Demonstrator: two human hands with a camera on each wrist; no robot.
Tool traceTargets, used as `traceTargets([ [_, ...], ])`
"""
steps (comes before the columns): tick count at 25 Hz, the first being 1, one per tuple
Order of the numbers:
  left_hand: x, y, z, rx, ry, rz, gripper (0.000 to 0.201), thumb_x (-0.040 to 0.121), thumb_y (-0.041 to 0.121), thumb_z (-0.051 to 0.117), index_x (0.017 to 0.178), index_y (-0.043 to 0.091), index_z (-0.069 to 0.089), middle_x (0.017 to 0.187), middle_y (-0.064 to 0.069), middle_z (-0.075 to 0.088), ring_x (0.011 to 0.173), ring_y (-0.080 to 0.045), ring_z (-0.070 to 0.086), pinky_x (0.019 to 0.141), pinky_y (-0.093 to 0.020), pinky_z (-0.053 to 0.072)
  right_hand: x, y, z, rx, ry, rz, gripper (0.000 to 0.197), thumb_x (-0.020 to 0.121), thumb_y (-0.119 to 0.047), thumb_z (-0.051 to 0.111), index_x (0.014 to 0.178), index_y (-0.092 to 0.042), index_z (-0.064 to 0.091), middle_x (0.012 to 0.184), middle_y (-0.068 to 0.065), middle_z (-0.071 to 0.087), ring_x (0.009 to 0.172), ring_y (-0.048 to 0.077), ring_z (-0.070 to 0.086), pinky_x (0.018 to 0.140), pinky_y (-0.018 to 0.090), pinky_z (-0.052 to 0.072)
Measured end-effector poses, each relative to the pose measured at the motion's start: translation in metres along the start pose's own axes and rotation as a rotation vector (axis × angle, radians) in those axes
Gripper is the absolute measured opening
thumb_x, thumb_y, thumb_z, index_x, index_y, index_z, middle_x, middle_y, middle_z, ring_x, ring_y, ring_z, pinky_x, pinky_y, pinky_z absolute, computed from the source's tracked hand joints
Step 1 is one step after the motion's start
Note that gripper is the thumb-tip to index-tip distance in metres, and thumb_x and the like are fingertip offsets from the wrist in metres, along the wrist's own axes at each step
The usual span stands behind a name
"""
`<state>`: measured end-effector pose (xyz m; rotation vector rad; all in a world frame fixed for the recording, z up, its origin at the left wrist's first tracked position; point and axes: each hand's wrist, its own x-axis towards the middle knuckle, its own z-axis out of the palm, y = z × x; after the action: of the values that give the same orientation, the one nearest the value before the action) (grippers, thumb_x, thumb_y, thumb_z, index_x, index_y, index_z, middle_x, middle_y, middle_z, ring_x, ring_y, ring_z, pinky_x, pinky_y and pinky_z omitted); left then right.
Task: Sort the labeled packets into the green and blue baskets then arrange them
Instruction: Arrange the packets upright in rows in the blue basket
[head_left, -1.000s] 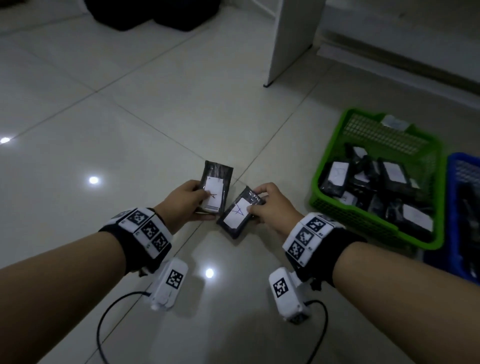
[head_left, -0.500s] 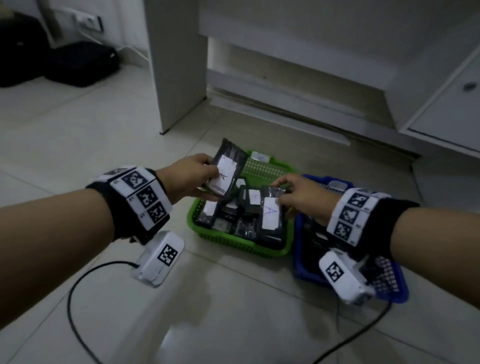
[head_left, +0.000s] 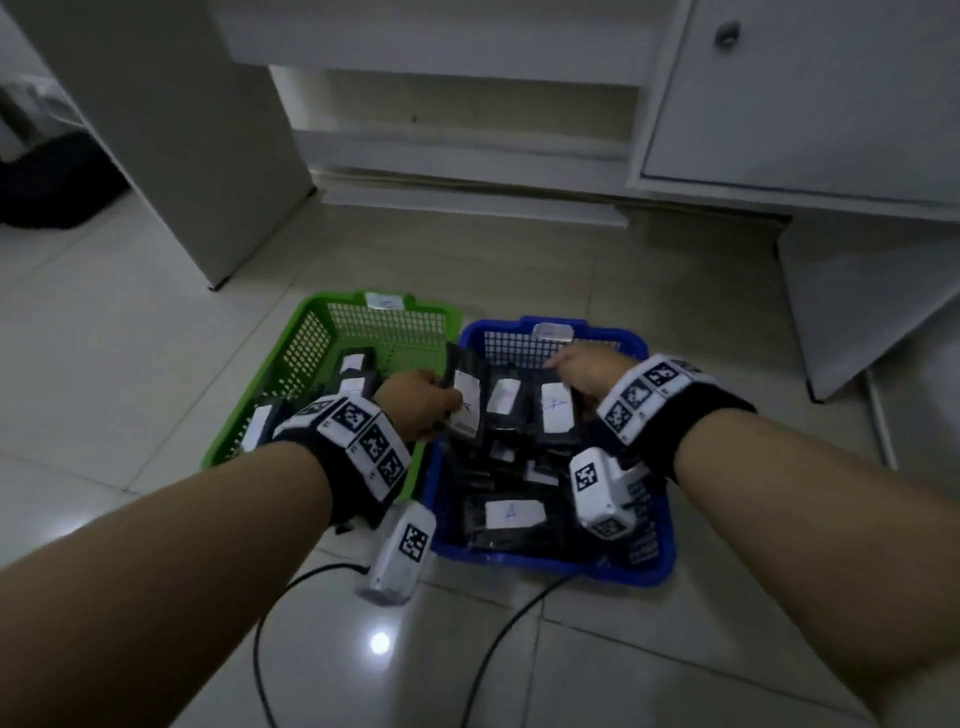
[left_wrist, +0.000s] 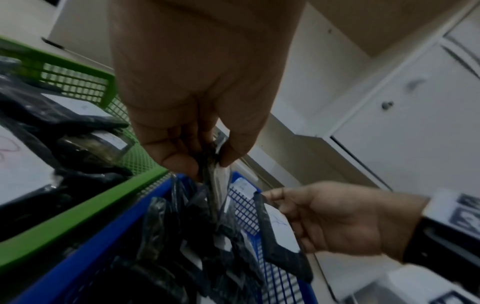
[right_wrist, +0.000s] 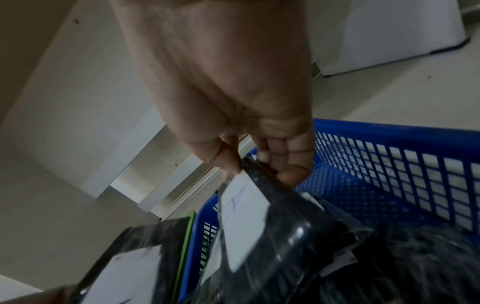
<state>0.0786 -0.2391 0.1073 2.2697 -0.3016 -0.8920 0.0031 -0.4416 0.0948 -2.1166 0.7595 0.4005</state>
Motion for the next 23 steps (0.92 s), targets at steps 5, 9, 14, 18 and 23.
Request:
traceTargets([
  [5, 0.012, 0.014, 0.029, 0.221, -0.130, 0.015, 0.020, 0.084, 0.013, 0.066, 0.101, 0.008, 0.056, 0.096, -0.019, 0.069, 0.080, -0.031, 0.070, 0.077, -0.044, 0.059, 0.009, 0.025, 0.016, -0.221, -0.115, 0.009, 0.032, 0.089, -0.013, 0.054, 0.116, 0.000, 0.062, 0.120, 0.016, 0.063, 0.109, 0.032, 0.061, 0.075, 0.033, 0.052],
  [9, 0.026, 0.024, 0.019, 0.591, -0.325, 0.106, 0.044, 0.085, 0.026, 0.066, 0.124, 0.011, 0.050, 0.103, -0.010, 0.067, 0.091, -0.028, 0.069, 0.078, -0.038, 0.059, 0.009, 0.041, 0.011, -0.361, -0.133, 0.029, 0.024, 0.092, -0.017, 0.052, 0.105, -0.001, 0.064, 0.102, 0.013, 0.063, 0.093, 0.025, 0.061, 0.078, 0.031, 0.050],
  [14, 0.050, 0.058, -0.015, 0.844, -0.448, 0.254, 0.031, 0.091, 0.035, 0.056, 0.113, 0.013, 0.064, 0.102, -0.008, 0.071, 0.091, -0.020, 0.068, 0.075, -0.030, 0.056, -0.002, 0.049, 0.005, -0.360, -0.094, 0.092, 0.035, 0.095, -0.022, 0.048, 0.119, -0.001, 0.062, 0.125, 0.016, 0.061, 0.113, 0.030, 0.058, 0.093, 0.033, 0.049],
  [18, 0.087, 0.059, -0.023, 0.766, -0.375, 0.465, 0.024, 0.090, 0.030, 0.056, 0.108, 0.017, 0.065, 0.099, -0.003, 0.070, 0.088, -0.019, 0.067, 0.077, -0.030, 0.053, -0.008, 0.021, 0.000, -0.427, -0.076, 0.069, 0.033, 0.095, -0.025, 0.049, 0.117, -0.007, 0.065, 0.126, 0.010, 0.062, 0.114, 0.026, 0.057, 0.100, 0.037, 0.046],
  [23, 0.099, 0.049, -0.023, 0.420, -0.425, 0.539, 0.020, 0.089, 0.022, 0.057, 0.105, 0.012, 0.065, 0.095, 0.003, 0.065, 0.084, -0.012, 0.060, 0.069, -0.023, 0.050, -0.024, -0.027, -0.013, -0.551, -0.154, 0.070, 0.029, 0.094, -0.028, 0.050, 0.119, -0.021, 0.063, 0.124, -0.004, 0.061, 0.109, 0.013, 0.056, 0.091, 0.025, 0.043],
])
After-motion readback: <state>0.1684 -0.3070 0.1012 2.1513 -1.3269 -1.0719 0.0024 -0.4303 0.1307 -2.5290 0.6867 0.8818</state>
